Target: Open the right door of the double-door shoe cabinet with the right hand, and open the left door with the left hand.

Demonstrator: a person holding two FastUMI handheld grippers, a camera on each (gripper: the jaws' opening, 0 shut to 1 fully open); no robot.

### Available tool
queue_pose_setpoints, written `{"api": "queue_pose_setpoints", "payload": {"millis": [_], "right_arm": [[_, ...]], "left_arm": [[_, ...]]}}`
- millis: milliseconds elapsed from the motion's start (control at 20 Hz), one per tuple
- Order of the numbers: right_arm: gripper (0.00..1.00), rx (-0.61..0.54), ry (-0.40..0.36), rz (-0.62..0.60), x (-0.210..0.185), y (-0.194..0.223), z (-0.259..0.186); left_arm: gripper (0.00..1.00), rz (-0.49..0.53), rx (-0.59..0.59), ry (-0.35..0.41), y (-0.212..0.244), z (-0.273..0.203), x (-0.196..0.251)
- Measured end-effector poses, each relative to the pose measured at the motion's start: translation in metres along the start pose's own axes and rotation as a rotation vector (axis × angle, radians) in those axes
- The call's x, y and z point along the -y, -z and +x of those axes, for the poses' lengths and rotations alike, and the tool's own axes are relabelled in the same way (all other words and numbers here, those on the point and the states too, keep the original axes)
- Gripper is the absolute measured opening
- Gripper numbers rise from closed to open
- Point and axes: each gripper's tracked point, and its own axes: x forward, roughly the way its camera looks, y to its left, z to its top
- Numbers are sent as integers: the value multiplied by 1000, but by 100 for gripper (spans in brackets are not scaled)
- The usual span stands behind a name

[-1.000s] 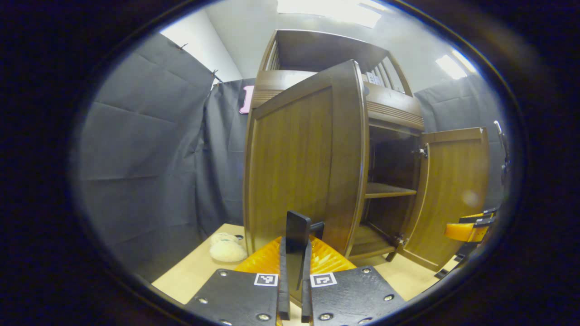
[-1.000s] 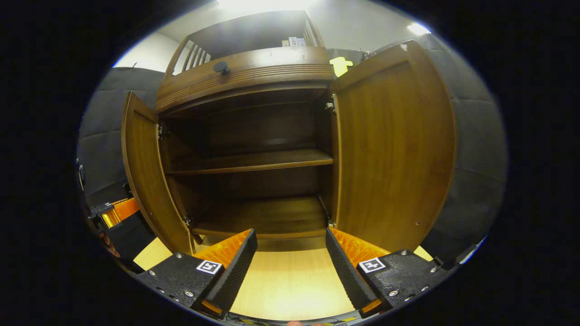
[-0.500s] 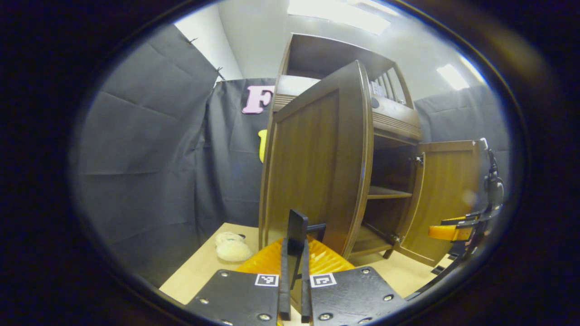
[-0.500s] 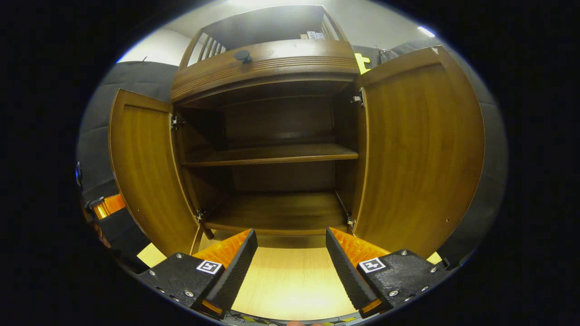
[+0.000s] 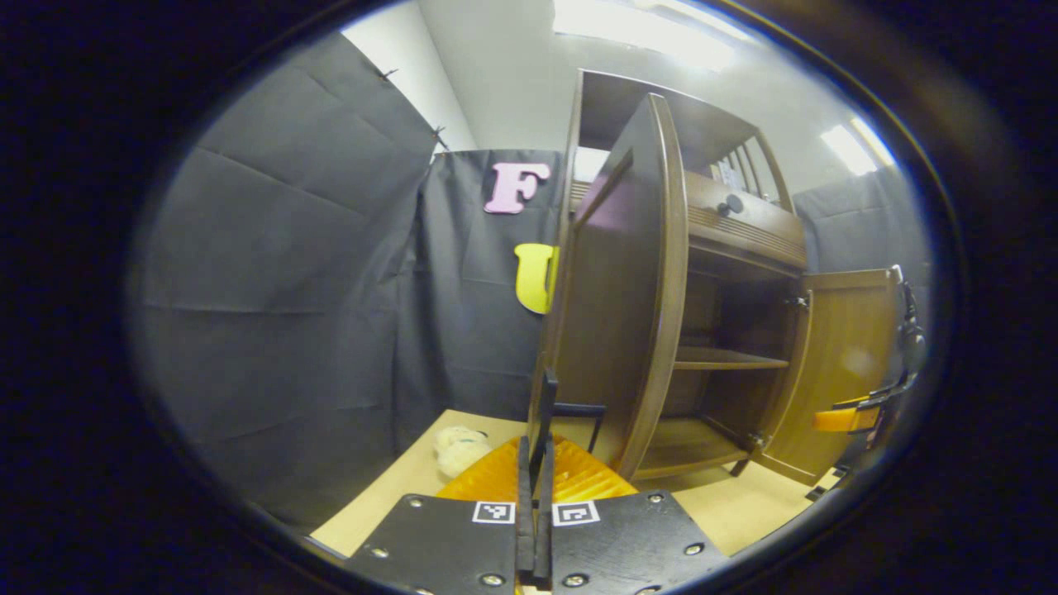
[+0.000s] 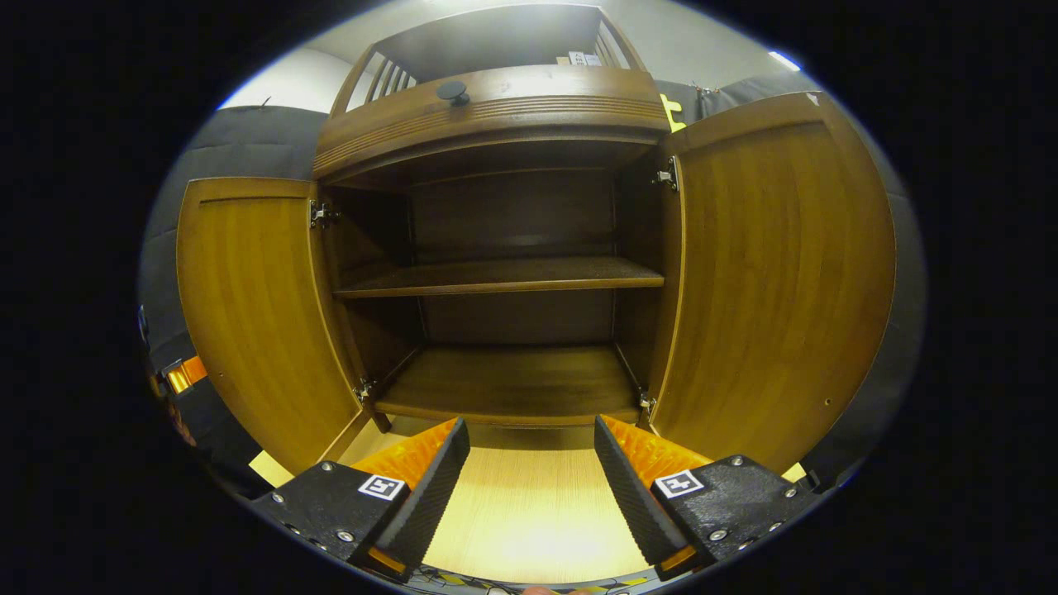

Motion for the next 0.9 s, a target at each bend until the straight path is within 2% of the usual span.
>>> {"api": "queue_pose_setpoints", "payload": {"millis": [50, 200, 300, 450, 600, 650, 700, 900], "right_arm": [[94, 0, 2, -3, 1, 0, 0], [93, -5, 9, -5, 5, 1, 5], [93, -10, 14, 4, 7, 5, 14], [94, -4, 26, 11, 11, 3, 19], [94, 14, 37, 1, 17, -2, 19], [94, 21, 40, -2, 20, -4, 19], [94, 29, 42, -4, 23, -6, 17], [93, 53, 48, -13, 38, -12, 12]], "left_arm": [[1, -11, -9, 28, 2, -5, 7], [1, -59, -26, 86, 2, -13, 18], [5, -38, -37, 106, 3, -16, 20], [1, -31, -43, 119, 6, -17, 13], [1, -23, -44, 85, 8, -21, 11], [5, -11, -47, 61, 10, -25, 6], [1, -6, -51, 39, 15, -28, 2], [1, 19, -43, -84, 9, -50, -1]]}}
